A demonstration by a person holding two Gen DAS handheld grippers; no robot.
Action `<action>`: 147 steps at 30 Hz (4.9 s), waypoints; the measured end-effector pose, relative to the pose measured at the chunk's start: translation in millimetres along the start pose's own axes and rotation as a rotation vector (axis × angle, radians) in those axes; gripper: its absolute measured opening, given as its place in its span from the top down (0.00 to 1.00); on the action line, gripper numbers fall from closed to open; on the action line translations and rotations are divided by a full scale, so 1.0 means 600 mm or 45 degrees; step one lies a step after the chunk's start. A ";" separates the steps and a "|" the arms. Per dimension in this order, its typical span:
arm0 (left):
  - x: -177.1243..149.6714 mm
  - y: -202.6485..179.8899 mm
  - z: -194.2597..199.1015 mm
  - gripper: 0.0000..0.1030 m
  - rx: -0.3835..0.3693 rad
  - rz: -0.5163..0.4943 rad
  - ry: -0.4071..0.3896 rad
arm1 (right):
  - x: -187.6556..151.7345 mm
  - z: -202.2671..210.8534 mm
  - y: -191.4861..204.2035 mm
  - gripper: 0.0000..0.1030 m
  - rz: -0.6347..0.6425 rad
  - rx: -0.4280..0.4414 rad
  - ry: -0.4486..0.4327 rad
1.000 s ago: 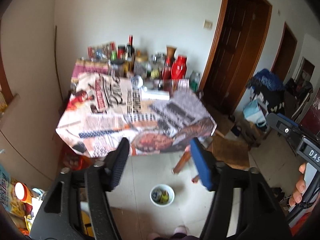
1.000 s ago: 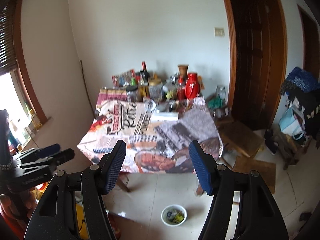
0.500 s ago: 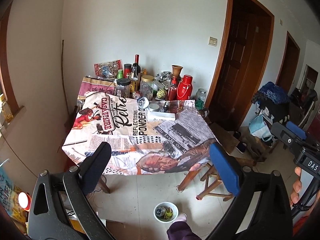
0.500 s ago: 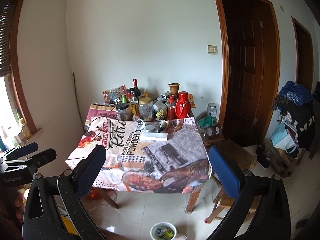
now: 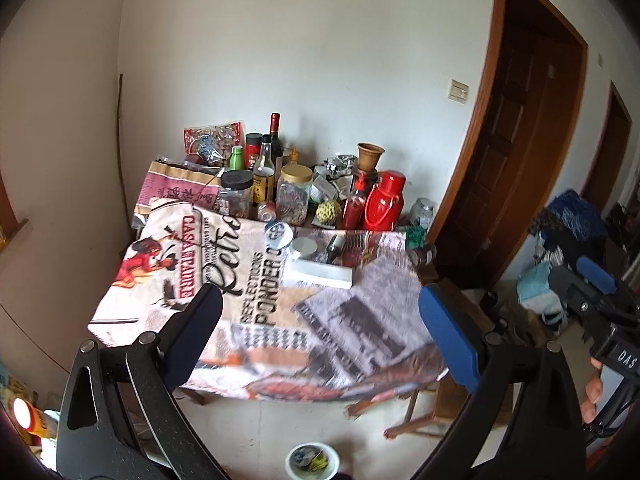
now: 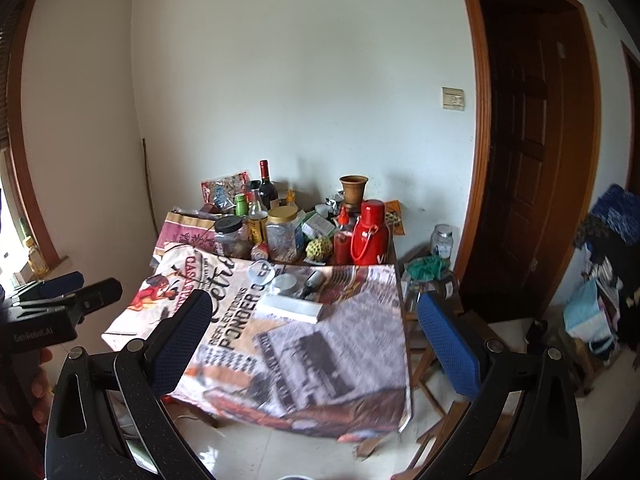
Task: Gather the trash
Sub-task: 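Raise both tools from the bucket back toward the table, then grasp the blue patterned cup with the left gripper while the right grasps the green dropper bottle, then lift the blue cup and green bottle and carry both toward the bucket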
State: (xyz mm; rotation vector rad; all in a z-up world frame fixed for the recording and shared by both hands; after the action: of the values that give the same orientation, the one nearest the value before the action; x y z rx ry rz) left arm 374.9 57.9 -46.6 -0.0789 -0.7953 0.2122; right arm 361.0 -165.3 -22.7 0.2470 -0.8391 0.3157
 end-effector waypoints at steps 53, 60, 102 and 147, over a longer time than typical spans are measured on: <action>0.216 0.259 -0.831 0.57 -0.032 0.090 0.632 | 0.059 -0.824 -0.033 0.36 -0.575 0.020 0.921; 0.216 0.263 -0.866 0.92 -0.036 0.117 0.657 | 0.044 -0.848 -0.017 0.61 -0.518 -0.040 0.960; 0.184 0.025 -0.279 0.95 0.045 0.011 0.021 | 0.121 -0.248 -0.074 0.62 -0.130 0.099 0.153; -0.246 0.133 0.240 0.95 -0.058 -0.077 -0.049 | -0.195 0.175 0.159 0.62 -0.200 0.079 0.091</action>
State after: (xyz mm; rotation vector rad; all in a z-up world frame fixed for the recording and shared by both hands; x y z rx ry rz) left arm 158.9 102.0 -61.0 -0.0942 -0.8400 0.1388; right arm 180.2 -132.9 -35.4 0.3559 -0.7354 0.2025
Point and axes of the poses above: each gripper's, at about its wrist camera, not at the fingertips, and z roughly against the way its jaws point, y to its left, x to its top, the point moved 2 cm from there along -z, roughly the way its jaws point, and after that the axes turned 11 degrees about y, right-handed, at the moved point
